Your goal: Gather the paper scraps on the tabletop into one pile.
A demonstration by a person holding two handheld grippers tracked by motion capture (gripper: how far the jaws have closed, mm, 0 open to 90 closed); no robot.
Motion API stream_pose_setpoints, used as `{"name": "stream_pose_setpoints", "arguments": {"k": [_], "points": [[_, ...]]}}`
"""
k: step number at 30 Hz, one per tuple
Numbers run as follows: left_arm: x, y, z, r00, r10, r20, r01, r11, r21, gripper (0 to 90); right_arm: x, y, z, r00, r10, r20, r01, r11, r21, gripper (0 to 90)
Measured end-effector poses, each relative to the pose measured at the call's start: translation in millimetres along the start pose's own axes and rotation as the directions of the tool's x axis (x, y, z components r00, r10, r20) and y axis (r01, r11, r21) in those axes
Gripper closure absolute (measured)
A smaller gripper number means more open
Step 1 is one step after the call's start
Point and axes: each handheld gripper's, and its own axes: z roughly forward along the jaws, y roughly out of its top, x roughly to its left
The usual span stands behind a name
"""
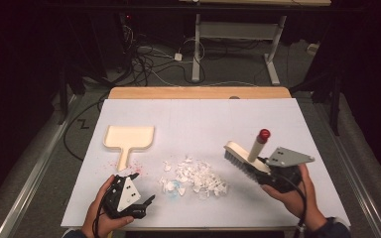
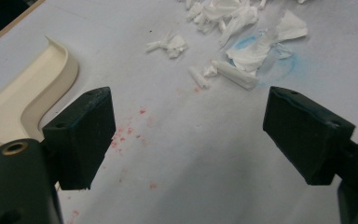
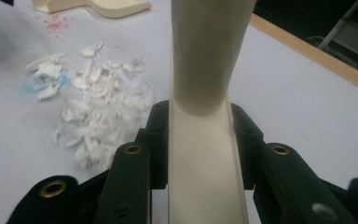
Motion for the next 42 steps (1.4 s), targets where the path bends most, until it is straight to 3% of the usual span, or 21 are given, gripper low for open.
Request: {"name": "stream_pose_setpoints", "arguments": {"k": [5, 9, 10, 13, 14, 15, 16, 17, 18, 19, 20, 22, 27, 30, 33, 38, 42], "points": [[1.0, 0.1, -0.5, 1.0000, -0.001, -0.002, 0.001, 1.0000, -0.002, 16.2, -6.7, -22.1, -31.9, 0.9987, 0.002, -0.051, -0.001, 1.000, 0.014, 67.7], [1.9, 0.2, 0.1, 1.0000, -0.004, 0.001, 0.004, 1.0000, -0.002, 16.2, -3.6, -35.4, -53.0, 0.9917, -0.036, -0.123, 0.044, 0.997, 0.067, 67.7], [1.9, 0.3, 0.2, 1.0000, -0.001, 0.002, 0.001, 1.0000, 0.000, 16.2, -3.0, -41.7, -61.2, 0.9906, -0.021, -0.135, 0.032, 0.996, 0.081, 67.7], [1.2, 1.0, 0.6, 1.0000, 0.002, 0.006, -0.002, 1.0000, -0.006, 16.2, -2.9, -47.8, -64.9, 0.9862, -0.024, -0.164, 0.044, 0.992, 0.119, 67.8], [0.9, 1.2, 0.8, 1.0000, 0.001, 0.009, -0.001, 1.0000, -0.007, 16.2, -1.8, -53.5, -63.3, 0.9793, -0.013, -0.202, 0.048, 0.984, 0.172, 67.8], [0.8, 1.4, 1.1, 0.9999, 0.001, 0.012, -0.001, 1.0000, -0.007, 16.2, -0.5, -55.8, -61.4, 0.9735, -0.013, -0.228, 0.059, 0.979, 0.195, 67.7], [0.7, 1.7, 1.4, 0.9999, 0.001, 0.014, -0.001, 1.0000, -0.007, 16.2, -0.5, -55.8, -61.4, 0.9735, -0.013, -0.228, 0.059, 0.979, 0.195, 67.7], [0.6, 2.0, 1.7, 0.9999, 0.002, 0.016, -0.002, 1.0000, -0.007, 16.2, 1.4, -57.6, -58.8, 0.9704, -0.009, -0.242, 0.062, 0.975, 0.212, 67.7], [0.6, 2.3, 2.0, 0.9998, 0.003, 0.018, -0.003, 1.0000, -0.006, 16.2, 5.1, -58.2, -53.8, 0.9568, -0.012, -0.291, 0.079, 0.972, 0.220, 67.8], [0.4, 2.5, 2.3, 0.9998, 0.004, 0.018, -0.004, 1.0000, -0.006, 16.2, 5.1, -58.2, -53.8, 0.9568, -0.012, -0.291, 0.079, 0.972, 0.220, 67.8], [0.4, 2.6, 2.6, 0.9998, 0.006, 0.019, -0.006, 1.0000, -0.004, 16.2, 7.5, -56.9, -51.4, 0.9491, -0.016, -0.315, 0.088, 0.973, 0.215, 67.8], [0.5, 2.7, 3.2, 0.9997, 0.009, 0.022, -0.009, 1.0000, 0.003, 16.2, 13.7, -52.6, -44.6, 0.9422, -0.032, -0.334, 0.109, 0.971, 0.215, 67.8], [0.6, 2.9, 3.6, 0.9998, 0.003, 0.019, -0.003, 1.0000, 0.002, 16.2, 26.7, -40.4, -16.6, 0.9280, -0.069, -0.366, 0.150, 0.969, 0.198, 67.8], [0.6, 2.8, 3.4, 0.9998, 0.006, 0.021, -0.006, 1.0000, 0.002, 16.2, 31.5, -31.0, 0.0, 0.9305, -0.098, -0.353, 0.172, 0.968, 0.185, 67.7], [0.7, 2.8, 3.6, 0.9998, 0.005, 0.021, -0.005, 1.0000, 0.001, 16.2, 34.8, -19.2, 16.0, 0.9276, -0.111, -0.357, 0.176, 0.972, 0.155, 67.7], [0.7, 2.2, 2.7, 0.9998, 0.007, 0.020, -0.007, 1.0000, -0.004, 16.2, 45.0, 0.3, 44.6, 0.9258, -0.154, -0.345, 0.208, 0.970, 0.124, 67.8], [1.7, 0.8, 2.2, 0.9998, 0.004, 0.020, -0.004, 1.0000, -0.001, 16.3, 50.8, 14.3, 57.8, 0.9251, -0.163, -0.343, 0.197, 0.978, 0.067, 67.8]]}}
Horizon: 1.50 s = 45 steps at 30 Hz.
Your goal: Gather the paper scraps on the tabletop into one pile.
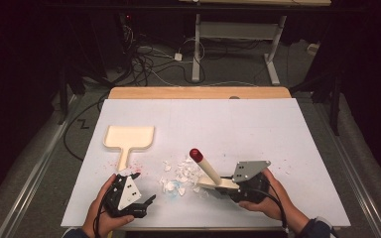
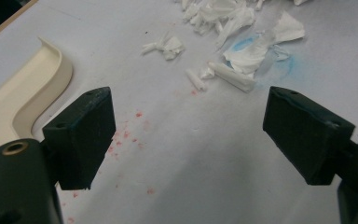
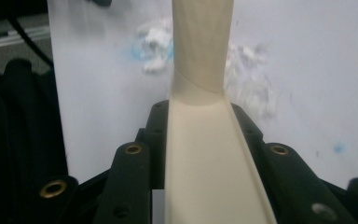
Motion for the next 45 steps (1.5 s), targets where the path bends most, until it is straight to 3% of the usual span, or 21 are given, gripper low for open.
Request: {"name": "stream_pose_setpoints", "arguments": {"k": [5, 8, 11, 16, 18, 21, 23, 25, 26, 27, 28, 30, 31, 32, 33, 37, 39, 42, 45], "points": [[-0.5, 0.3, -0.5, 1.0000, 0.003, -0.002, -0.003, 1.0000, -0.002, 16.2, -0.8, 13.5, 17.2, 0.9997, -0.024, 0.003, 0.024, 0.997, -0.067, 67.7], [-0.2, 0.1, -0.3, 1.0000, 0.005, -0.001, -0.005, 1.0000, 0.001, 16.3, -0.8, 17.5, 17.5, 0.9998, -0.019, 0.008, 0.019, 0.994, -0.107, 67.7], [0.3, -0.3, -0.8, 1.0000, 0.004, -0.004, -0.004, 1.0000, -0.001, 16.3, -1.3, 18.7, 5.9, 1.0000, -0.010, 0.000, 0.010, 0.988, -0.151, 67.7], [-0.4, 0.5, -1.0, 1.0000, 0.004, -0.008, -0.004, 1.0000, -0.005, 16.3, -5.0, 15.3, -21.5, 0.9978, 0.027, 0.061, -0.012, 0.972, -0.234, 67.6], [-0.8, 0.9, -1.4, 0.9999, 0.007, -0.010, -0.007, 1.0000, -0.005, 16.2, -11.1, 9.4, -30.0, 0.9950, 0.063, 0.077, -0.042, 0.966, -0.255, 67.6], [-0.6, 0.9, -1.0, 1.0000, 0.003, -0.009, -0.003, 1.0000, -0.006, 16.3, -22.4, -5.0, -36.1, 0.9828, 0.110, 0.148, -0.069, 0.963, -0.260, 67.6], [-0.7, 1.0, -0.5, 1.0000, 0.004, -0.005, -0.004, 1.0000, -0.006, 16.3, -31.7, -17.0, -36.8, 0.9648, 0.121, 0.233, -0.064, 0.969, -0.238, 67.5], [-0.6, 1.2, -0.1, 1.0000, 0.004, -0.003, -0.004, 1.0000, -0.005, 16.3, -44.1, -31.0, -35.3, 0.9487, 0.158, 0.274, -0.097, 0.970, -0.223, 67.5], [-0.5, 1.2, 0.0, 1.0000, 0.004, -0.004, -0.004, 1.0000, -0.004, 16.3, -49.9, -38.7, -33.8, 0.9353, 0.183, 0.303, -0.118, 0.968, -0.221, 67.5], [-0.5, 1.3, 0.2, 1.0000, 0.004, -0.004, -0.004, 1.0000, -0.004, 16.3, -60.8, -53.2, -30.7, 0.9192, 0.234, 0.316, -0.174, 0.963, -0.207, 67.4], [-0.6, 1.3, 0.2, 1.0000, 0.004, -0.003, -0.004, 1.0000, -0.004, 16.3, -60.8, -53.2, -30.7, 0.9192, 0.234, 0.316, -0.174, 0.963, -0.207, 67.4], [-0.5, 1.0, 0.3, 1.0000, 0.003, -0.003, -0.003, 1.0000, -0.003, 16.2, -67.4, -65.4, -30.6, 0.8990, 0.289, 0.329, -0.235, 0.952, -0.196, 67.0], [-0.4, 0.9, 0.1, 1.0000, 0.004, -0.004, -0.004, 1.0000, -0.003, 16.2, -68.7, -68.4, -31.4, 0.8972, 0.297, 0.327, -0.248, 0.951, -0.182, 67.2], [-0.3, 0.7, 0.0, 1.0000, 0.003, -0.003, -0.003, 1.0000, -0.003, 16.3, -69.2, -70.9, -34.1, 0.8899, 0.308, 0.336, -0.264, 0.949, -0.172, 67.0], [-0.2, 0.6, 0.2, 1.0000, 0.003, -0.002, -0.003, 1.0000, -0.002, 16.3, -69.1, -72.0, -37.8, 0.8772, 0.322, 0.356, -0.284, 0.946, -0.157, 66.8], [-1.2, 1.3, 0.3, 1.0000, 0.009, 0.001, -0.009, 1.0000, 0.001, 16.3, -70.1, -73.4, -48.3, 0.8657, 0.366, 0.342, -0.359, 0.929, -0.086, 66.8], [-1.7, 1.9, 0.8, 0.9999, 0.014, 0.004, -0.014, 0.9999, 0.004, 16.3, -69.2, -70.9, -49.9, 0.8665, 0.390, 0.311, -0.389, 0.919, -0.069, 67.8], [-2.0, 2.6, 1.9, 0.9998, 0.020, 0.006, -0.020, 0.9998, 0.009, 16.3, -61.2, -61.2, -43.7, 0.8771, 0.386, 0.286, -0.390, 0.920, -0.042, 67.8], [-2.0, 2.9, 3.2, 0.9997, 0.020, 0.011, -0.020, 0.9997, 0.011, 16.3, -48.5, -48.2, -30.1, 0.8784, 0.376, 0.295, -0.382, 0.923, -0.038, 67.8]]}}
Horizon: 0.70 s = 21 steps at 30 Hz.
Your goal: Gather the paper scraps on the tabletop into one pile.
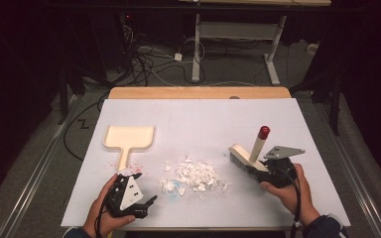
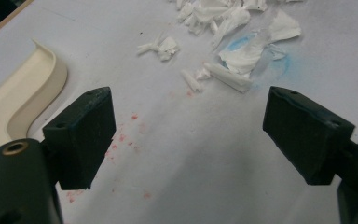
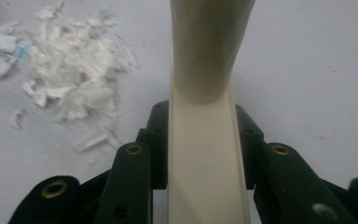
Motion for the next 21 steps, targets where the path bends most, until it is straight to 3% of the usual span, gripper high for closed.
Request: {"name": "stream_pose_setpoints", "arguments": {"k": [8, 11, 13, 16, 18, 21], "points": [[-0.9, 0.2, -0.2, 1.0000, 0.008, 0.004, -0.008, 0.9999, -0.007, 16.6, 63.0, 17.9, 33.0, 0.9996, -0.029, -0.002, 0.029, 0.997, -0.065, 67.8], [-1.0, 0.4, -0.1, 0.9999, 0.010, 0.005, -0.010, 0.9999, -0.008, 16.7, 78.9, 25.0, 44.7, 0.9998, -0.019, -0.002, 0.019, 0.995, -0.101, 67.8], [-1.1, 0.6, -0.2, 0.9999, 0.012, 0.006, -0.012, 0.9999, -0.009, 16.6, 87.7, 29.5, 51.9, 0.9999, -0.004, -0.012, 0.003, 0.992, -0.124, 67.8], [-0.5, 0.4, -0.5, 0.9999, 0.010, 0.005, -0.010, 0.9999, -0.012, 16.7, 97.9, 33.9, 61.1, 0.9993, -0.036, 0.013, 0.037, 0.990, -0.138, 67.8], [0.1, 0.0, -0.9, 1.0000, 0.007, 0.003, -0.006, 0.9999, -0.014, 16.6, 98.8, 36.7, 63.1, 0.9987, -0.039, 0.033, 0.044, 0.988, -0.151, 67.8], [1.3, -0.2, -1.8, 1.0000, -0.005, -0.006, 0.005, 0.9998, -0.021, 16.6, 94.4, 41.4, 60.1, 0.9999, -0.010, 0.012, 0.012, 0.983, -0.182, 67.9]]}}
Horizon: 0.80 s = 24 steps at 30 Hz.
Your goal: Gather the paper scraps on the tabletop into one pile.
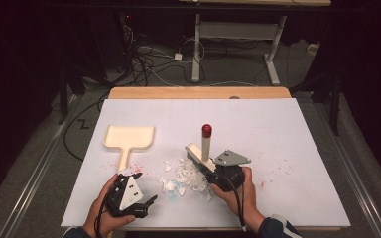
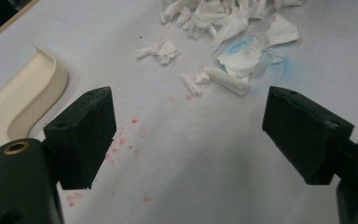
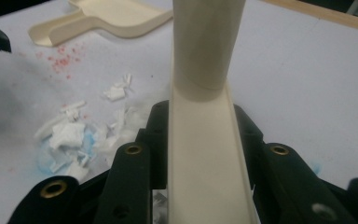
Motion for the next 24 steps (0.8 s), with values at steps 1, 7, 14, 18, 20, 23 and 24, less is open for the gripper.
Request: {"name": "stream_pose_setpoints", "arguments": {"k": [1, 7, 14, 18, 20, 23, 24], "points": [[0.6, -0.1, -0.6, 1.0000, -0.004, -0.001, 0.004, 1.0000, -0.003, 16.6, 0.0, 1.5, -1.3, 0.9999, -0.013, 0.011, 0.013, 1.000, -0.007, 67.9], [3.9, -1.1, -4.6, 0.9995, -0.021, -0.024, 0.021, 0.9997, -0.011, 16.6, -8.1, 6.3, -9.3, 0.9969, -0.051, 0.060, 0.053, 0.998, -0.030, 67.9], [9.6, -3.1, -11.1, 0.9968, -0.047, -0.064, 0.045, 0.9983, -0.036, 16.5, -16.7, 17.6, -29.8, 0.9987, -0.050, 0.006, 0.050, 0.991, -0.126, 67.9], [15.6, -4.6, -18.4, 0.9913, -0.083, -0.102, 0.075, 0.9942, -0.077, 16.1, -1.1, 22.7, -34.0, 0.9902, -0.065, -0.124, 0.046, 0.987, -0.151, 67.9], [18.6, -5.7, -22.4, 0.9861, -0.103, -0.130, 0.091, 0.9912, -0.096, 16.1, 13.3, 23.0, -30.7, 0.9801, -0.080, -0.181, 0.055, 0.988, -0.143, 67.9], [24.8, -8.3, -30.2, 0.9750, -0.132, -0.179, 0.107, 0.9843, -0.140, 16.1, 36.0, 23.4, -20.7, 0.9632, -0.091, -0.253, 0.061, 0.990, -0.126, 67.9], [26.4, -10.1, -33.0, 0.9701, -0.155, -0.187, 0.128, 0.9806, -0.148, 16.1, 43.2, 23.1, -16.2, 0.9577, -0.100, -0.270, 0.070, 0.990, -0.120, 67.9]]}}
